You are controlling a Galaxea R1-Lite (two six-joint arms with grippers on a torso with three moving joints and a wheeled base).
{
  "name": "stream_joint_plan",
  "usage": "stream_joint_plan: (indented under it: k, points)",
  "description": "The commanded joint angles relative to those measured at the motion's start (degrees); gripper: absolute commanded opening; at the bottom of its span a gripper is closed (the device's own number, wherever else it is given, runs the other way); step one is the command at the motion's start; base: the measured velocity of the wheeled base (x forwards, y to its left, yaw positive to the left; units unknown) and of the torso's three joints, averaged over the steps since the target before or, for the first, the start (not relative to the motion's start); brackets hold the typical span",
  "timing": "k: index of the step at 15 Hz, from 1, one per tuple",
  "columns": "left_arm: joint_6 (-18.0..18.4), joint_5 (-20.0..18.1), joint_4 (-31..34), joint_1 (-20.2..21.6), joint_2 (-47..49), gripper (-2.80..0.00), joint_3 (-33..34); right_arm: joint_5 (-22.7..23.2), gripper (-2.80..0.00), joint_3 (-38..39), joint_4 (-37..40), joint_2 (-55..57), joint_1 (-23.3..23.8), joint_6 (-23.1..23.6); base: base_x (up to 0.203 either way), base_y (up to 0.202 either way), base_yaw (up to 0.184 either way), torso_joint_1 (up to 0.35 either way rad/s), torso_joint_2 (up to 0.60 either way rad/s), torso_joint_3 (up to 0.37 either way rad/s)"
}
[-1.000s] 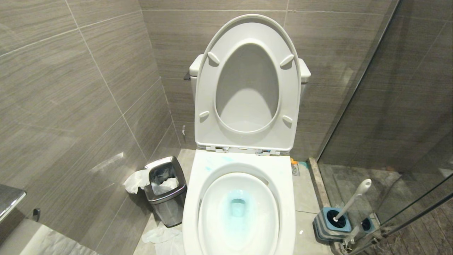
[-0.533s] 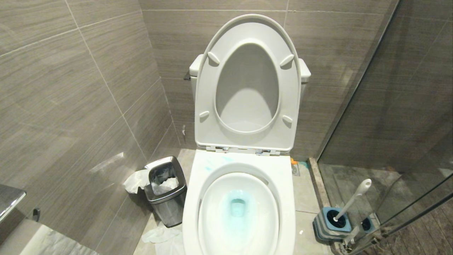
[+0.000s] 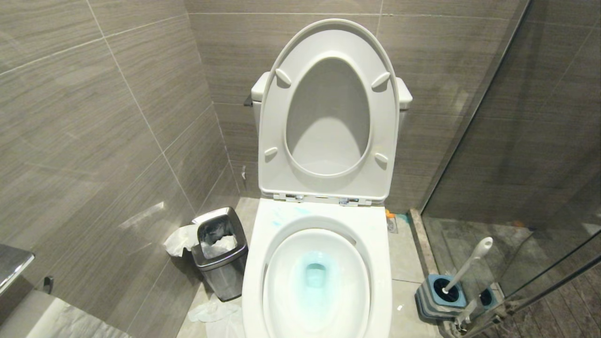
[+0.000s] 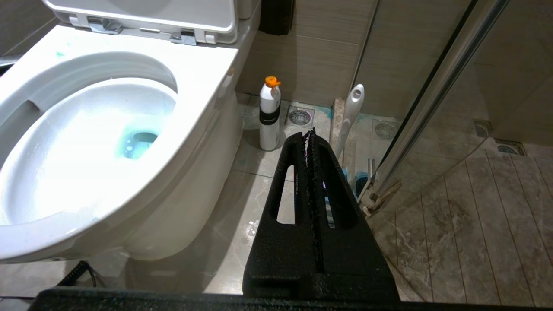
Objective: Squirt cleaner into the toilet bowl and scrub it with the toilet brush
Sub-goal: Flush the toilet
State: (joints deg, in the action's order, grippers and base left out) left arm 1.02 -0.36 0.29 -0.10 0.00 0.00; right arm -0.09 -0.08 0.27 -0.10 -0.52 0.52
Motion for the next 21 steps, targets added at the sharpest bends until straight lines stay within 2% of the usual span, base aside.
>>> stream_joint_plan:
  k: [1,3,6,9,14,17,21]
  points:
    - [3.4,-1.0,0.0,-0.1,0.0,-2.80,-0.2,0.0,-2.80,0.0,0.0,0.2,0.0,0.0,0.000,0.000,0.000,0.000,0.00,0.000]
    - [9.6,-4.0,-0.6,-0.2,0.0,-2.80,-0.9,0.0,-2.80,0.0,0.0,0.2,0.0,0.0,0.000,0.000,0.000,0.000,0.00,0.000]
    - [10.5,-11.9,2.4,-0.2,2.1,-2.80,-9.5,0.0,-2.80,0.0,0.0,0.2,0.0,0.0,0.000,0.000,0.000,0.000,0.00,0.000]
    - [10.8,-14.9,4.4,-0.2,14.3,-2.80,-22.4,0.0,-2.80,0.0,0.0,0.2,-0.1,0.0,0.000,0.000,0.000,0.000,0.00,0.000]
    - [10.9,-16.1,4.9,-0.2,39.7,-2.80,-49.4,0.0,-2.80,0.0,0.0,0.2,0.0,0.0,0.000,0.000,0.000,0.000,0.00,0.000]
    - [11.0,-15.8,4.2,-0.2,52.2,-2.80,-59.0,0.0,-2.80,0.0,0.0,0.2,0.0,0.0,0.000,0.000,0.000,0.000,0.00,0.000]
    - [10.5,-13.2,-4.0,-0.1,69.8,-2.80,-70.3,0.0,-2.80,0.0,0.0,0.2,-0.1,0.1,0.000,0.000,0.000,0.000,0.00,0.000]
